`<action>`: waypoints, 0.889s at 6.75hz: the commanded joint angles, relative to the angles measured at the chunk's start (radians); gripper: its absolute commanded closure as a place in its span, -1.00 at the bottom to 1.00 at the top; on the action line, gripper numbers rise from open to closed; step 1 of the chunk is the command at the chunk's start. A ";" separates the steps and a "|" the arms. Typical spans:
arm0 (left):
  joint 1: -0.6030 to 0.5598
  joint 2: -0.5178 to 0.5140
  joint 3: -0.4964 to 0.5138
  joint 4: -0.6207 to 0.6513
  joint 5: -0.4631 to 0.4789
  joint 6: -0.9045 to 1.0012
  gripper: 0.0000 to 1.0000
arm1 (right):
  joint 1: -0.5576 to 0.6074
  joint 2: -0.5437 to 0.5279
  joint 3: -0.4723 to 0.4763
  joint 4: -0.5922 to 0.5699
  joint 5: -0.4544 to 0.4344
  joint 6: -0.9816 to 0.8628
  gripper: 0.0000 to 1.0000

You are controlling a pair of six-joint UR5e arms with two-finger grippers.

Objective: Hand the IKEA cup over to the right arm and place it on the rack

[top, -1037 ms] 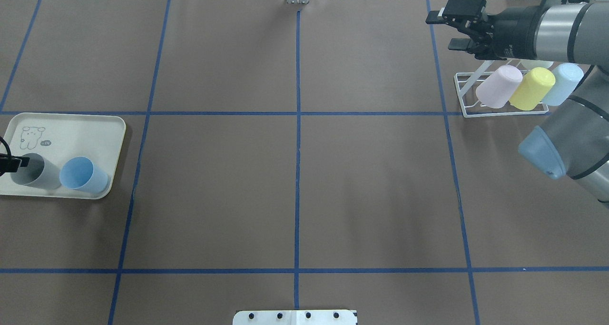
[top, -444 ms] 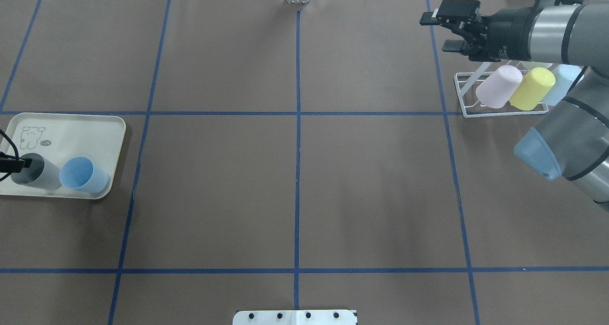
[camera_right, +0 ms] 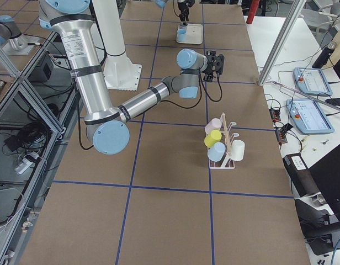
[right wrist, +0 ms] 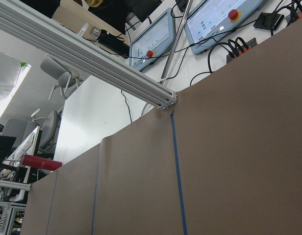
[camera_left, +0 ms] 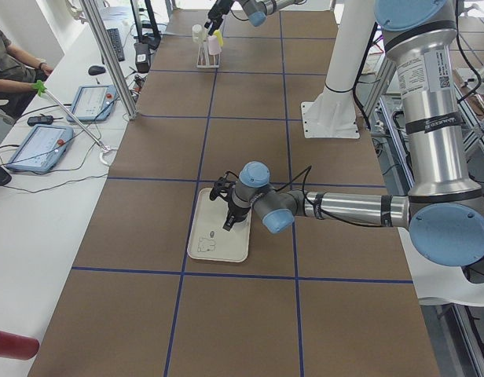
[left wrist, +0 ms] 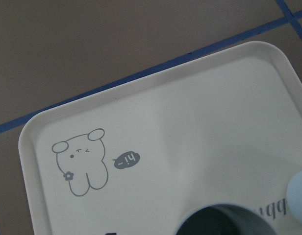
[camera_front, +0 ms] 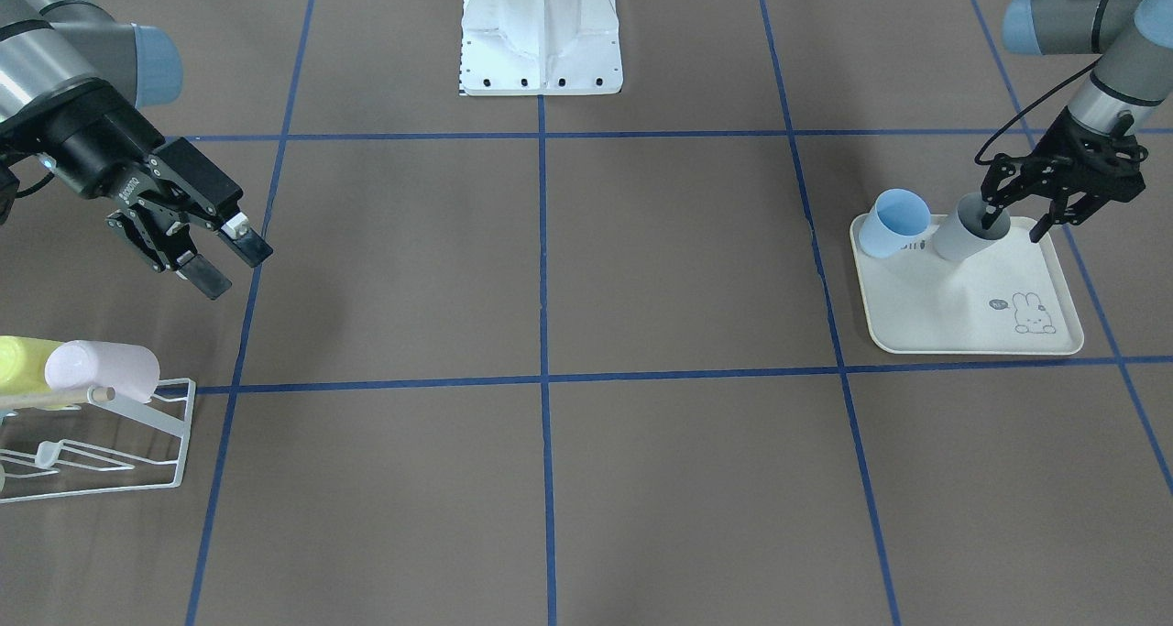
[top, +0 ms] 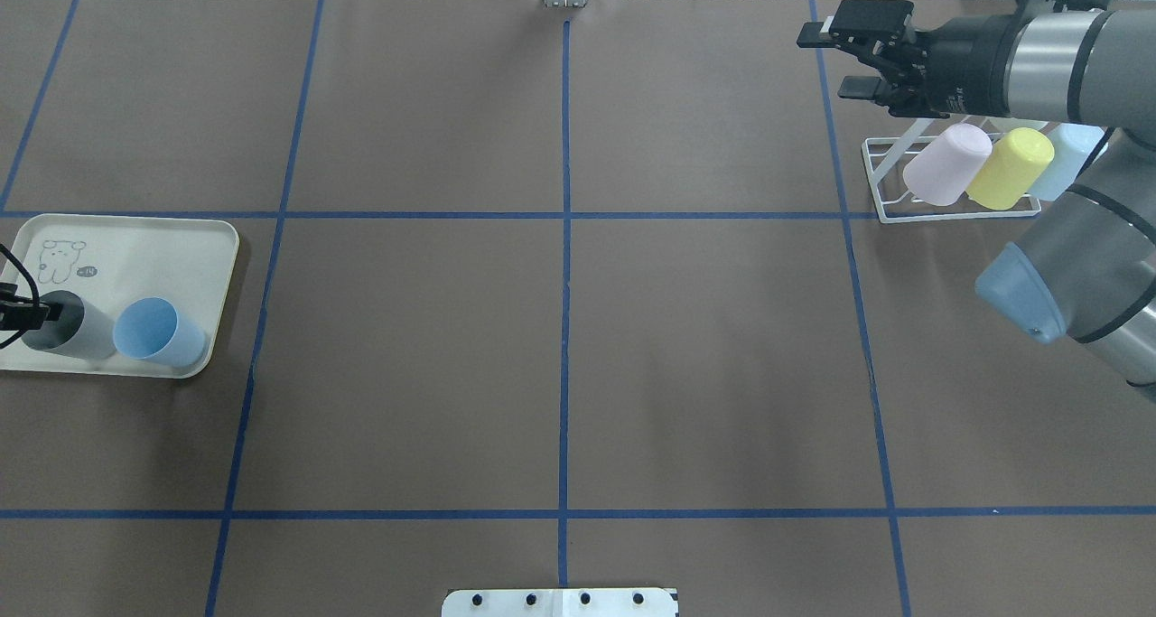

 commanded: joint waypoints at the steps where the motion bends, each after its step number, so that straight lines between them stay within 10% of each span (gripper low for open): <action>1: 0.003 -0.007 0.011 -0.002 -0.002 0.000 -0.20 | 0.000 -0.001 -0.003 0.016 0.000 0.010 -1.00; 4: 0.004 -0.041 0.043 -0.001 -0.003 0.000 0.11 | 0.000 -0.001 -0.003 0.016 0.000 0.009 -1.00; 6: 0.001 -0.033 0.042 0.010 -0.024 0.065 1.00 | 0.000 -0.001 -0.002 0.016 0.000 0.010 -1.00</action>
